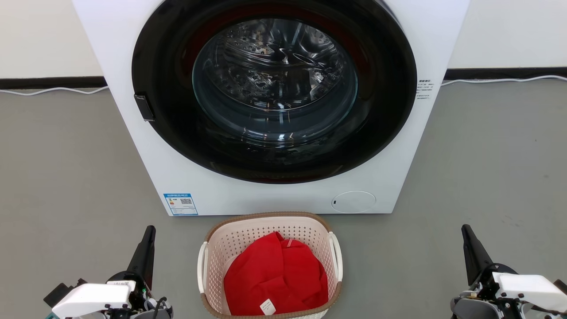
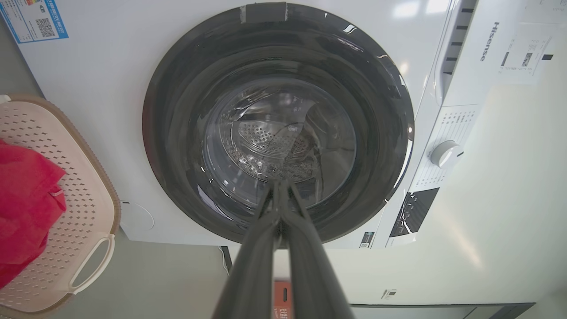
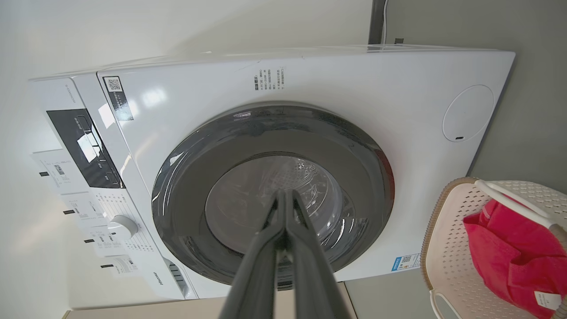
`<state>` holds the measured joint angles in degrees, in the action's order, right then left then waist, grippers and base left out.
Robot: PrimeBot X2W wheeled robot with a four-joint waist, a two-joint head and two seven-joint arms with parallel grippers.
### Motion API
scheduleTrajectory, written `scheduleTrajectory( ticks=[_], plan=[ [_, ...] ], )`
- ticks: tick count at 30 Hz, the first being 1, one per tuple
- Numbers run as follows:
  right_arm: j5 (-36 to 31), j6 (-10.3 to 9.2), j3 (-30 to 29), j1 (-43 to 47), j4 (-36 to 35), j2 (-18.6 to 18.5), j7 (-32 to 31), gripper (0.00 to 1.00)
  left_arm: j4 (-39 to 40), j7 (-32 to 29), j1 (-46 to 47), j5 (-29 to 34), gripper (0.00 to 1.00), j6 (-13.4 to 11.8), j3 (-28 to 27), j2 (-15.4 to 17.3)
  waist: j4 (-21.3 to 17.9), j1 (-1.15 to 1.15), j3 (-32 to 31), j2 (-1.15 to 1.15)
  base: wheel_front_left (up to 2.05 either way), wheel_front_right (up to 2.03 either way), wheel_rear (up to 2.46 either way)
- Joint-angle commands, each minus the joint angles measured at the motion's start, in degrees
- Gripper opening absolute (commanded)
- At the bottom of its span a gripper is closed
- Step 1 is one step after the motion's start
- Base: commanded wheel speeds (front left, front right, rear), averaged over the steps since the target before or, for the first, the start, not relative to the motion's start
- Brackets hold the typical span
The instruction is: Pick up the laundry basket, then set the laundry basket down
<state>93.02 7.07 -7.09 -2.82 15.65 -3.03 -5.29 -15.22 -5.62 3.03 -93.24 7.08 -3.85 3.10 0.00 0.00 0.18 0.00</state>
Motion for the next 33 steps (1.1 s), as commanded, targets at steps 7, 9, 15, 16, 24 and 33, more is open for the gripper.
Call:
scheduleTrajectory(
  ticks=[7, 9, 15, 16, 24, 33],
  plan=[
    [-0.4, 0.42, 1.2, -3.3, -1.7, -0.3, -0.7, 0.0, 1.2, -0.3, 3.1, 0.5, 0.0, 0.4, -2.0, 0.3, 0.0, 0.0, 0.0, 0.0, 0.0, 0.0, 0.0],
    [-0.4, 0.42, 1.1, -3.3, -1.7, -0.3, -0.7, 0.0, 1.2, -0.3, 3.1, 0.5, 0.0, 0.4, -2.0, 0.3, 0.0, 0.0, 0.0, 0.0, 0.0, 0.0, 0.0],
    [-0.4, 0.42, 1.1, -3.3, -1.7, -0.2, -0.8, 0.0, 1.2, -0.4, 3.1, 0.6, 0.0, 0.4, -2.1, 0.2, 0.0, 0.0, 0.0, 0.0, 0.0, 0.0, 0.0],
    [-0.4, 0.42, 1.1, -3.3, -1.7, -0.2, -0.8, 0.0, 1.2, -0.4, 3.1, 0.6, 0.0, 0.4, -2.1, 0.2, 0.0, 0.0, 0.0, 0.0, 0.0, 0.0, 0.0],
    [-0.5, 0.42, 1.0, -3.3, -1.7, -0.2, -0.8, 0.0, 1.2, -0.4, 3.1, 0.6, 0.0, 0.4, -2.1, 0.2, 0.0, 0.0, 0.0, 0.0, 0.0, 0.0, 0.0],
    [-0.5, 0.42, 1.0, -3.3, -1.6, -0.2, -0.9, 0.0, 1.2, -0.5, 3.1, 0.7, 0.0, 0.4, -2.2, 0.1, 0.0, 0.0, 0.0, 0.0, 0.0, 0.0, 0.0]
  ],
)
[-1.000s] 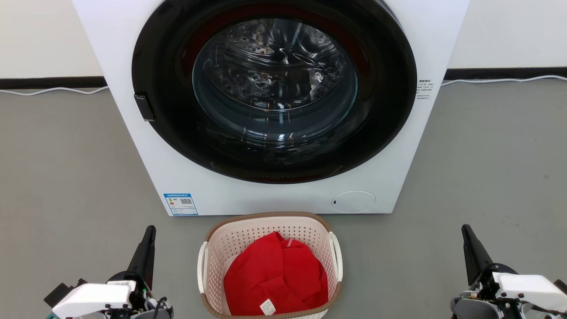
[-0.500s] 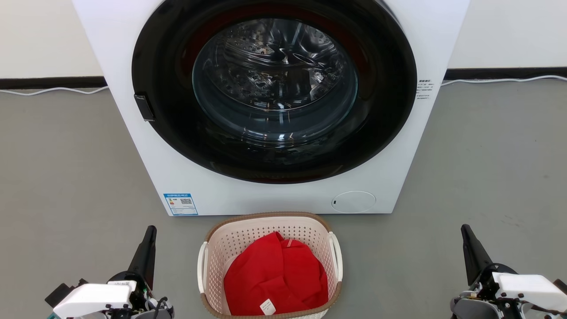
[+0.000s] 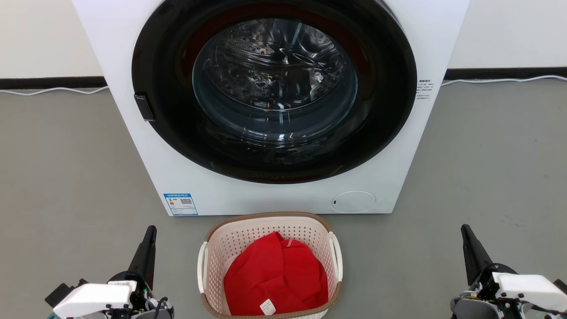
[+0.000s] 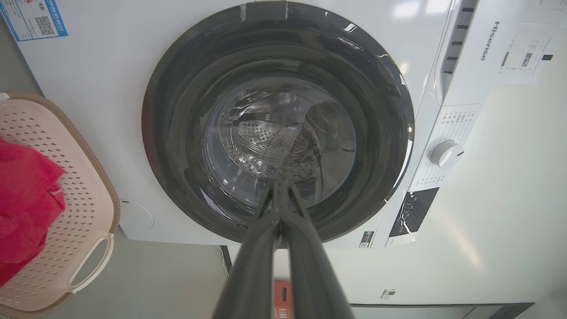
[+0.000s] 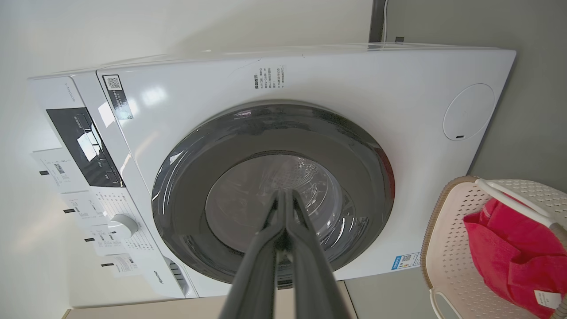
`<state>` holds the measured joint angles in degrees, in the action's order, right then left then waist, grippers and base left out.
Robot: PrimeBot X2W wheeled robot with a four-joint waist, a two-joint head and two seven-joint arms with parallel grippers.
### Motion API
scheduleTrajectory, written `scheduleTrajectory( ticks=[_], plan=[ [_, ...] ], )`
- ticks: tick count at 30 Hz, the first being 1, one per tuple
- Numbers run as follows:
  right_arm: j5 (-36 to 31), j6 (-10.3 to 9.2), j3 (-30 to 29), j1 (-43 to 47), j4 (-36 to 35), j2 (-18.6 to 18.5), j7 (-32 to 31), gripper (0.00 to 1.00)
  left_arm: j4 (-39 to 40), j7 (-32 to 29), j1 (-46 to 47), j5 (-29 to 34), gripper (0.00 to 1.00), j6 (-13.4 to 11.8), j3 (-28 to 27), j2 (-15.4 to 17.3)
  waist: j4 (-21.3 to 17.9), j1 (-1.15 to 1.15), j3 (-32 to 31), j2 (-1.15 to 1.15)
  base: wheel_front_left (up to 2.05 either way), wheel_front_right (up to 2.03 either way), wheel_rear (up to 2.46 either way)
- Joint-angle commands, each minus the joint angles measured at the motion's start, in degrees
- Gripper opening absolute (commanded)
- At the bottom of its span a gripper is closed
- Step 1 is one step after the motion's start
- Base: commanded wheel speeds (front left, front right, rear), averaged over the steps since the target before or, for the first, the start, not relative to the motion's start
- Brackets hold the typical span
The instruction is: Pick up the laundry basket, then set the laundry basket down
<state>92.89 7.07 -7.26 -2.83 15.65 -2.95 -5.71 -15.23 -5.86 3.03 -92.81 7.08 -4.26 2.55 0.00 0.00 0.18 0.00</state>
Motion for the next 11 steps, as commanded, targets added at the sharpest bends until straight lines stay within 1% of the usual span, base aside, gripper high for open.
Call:
scheduleTrajectory(
  ticks=[1, 11],
  plan=[
    [-0.4, 0.42, 1.1, -3.3, -1.6, -0.2, -0.5, 0.0, 1.2, -0.3, 3.1, 0.3, 0.0, 0.4, -1.8, 0.7, 0.0, 0.0, 0.0, 0.0, 0.0, 0.0, 0.0],
    [-0.5, 0.42, 1.1, -3.3, -1.6, -0.2, -0.5, 0.0, 1.2, -0.3, 3.1, 0.3, 0.0, 0.4, -1.9, 0.6, 0.0, 0.0, 0.0, 0.0, 0.0, 0.0, 0.0]
  ],
)
